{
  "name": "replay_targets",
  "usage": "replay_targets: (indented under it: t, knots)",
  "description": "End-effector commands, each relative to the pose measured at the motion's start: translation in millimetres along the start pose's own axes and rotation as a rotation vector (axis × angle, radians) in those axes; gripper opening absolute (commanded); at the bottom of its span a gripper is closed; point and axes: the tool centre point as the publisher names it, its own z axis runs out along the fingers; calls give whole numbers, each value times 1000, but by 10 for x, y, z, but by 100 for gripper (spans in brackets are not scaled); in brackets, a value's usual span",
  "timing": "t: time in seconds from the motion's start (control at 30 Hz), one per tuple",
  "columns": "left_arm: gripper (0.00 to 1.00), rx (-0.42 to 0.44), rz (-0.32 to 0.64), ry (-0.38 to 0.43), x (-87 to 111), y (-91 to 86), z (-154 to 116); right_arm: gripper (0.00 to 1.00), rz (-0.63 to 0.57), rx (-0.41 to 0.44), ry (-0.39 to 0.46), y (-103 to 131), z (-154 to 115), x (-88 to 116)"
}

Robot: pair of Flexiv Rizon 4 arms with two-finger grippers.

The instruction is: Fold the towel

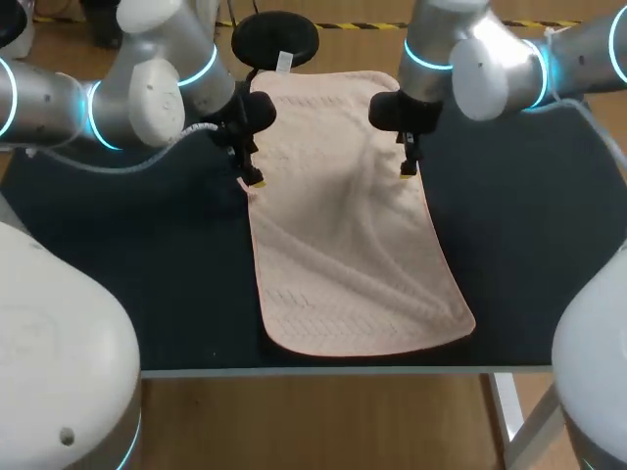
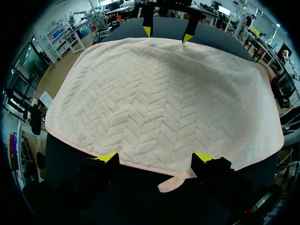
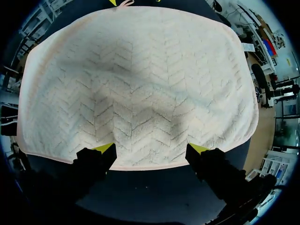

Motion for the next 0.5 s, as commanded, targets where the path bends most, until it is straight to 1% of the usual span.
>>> replay_targets:
  t: [0.03,0.5]
  knots:
    - [100,-16,6,10,-46,-26,87,100,-5,35,11,31,21,-51]
    - [100,-41,64,44,-35,-26,230,100,-1,39,32,-17,123,-20]
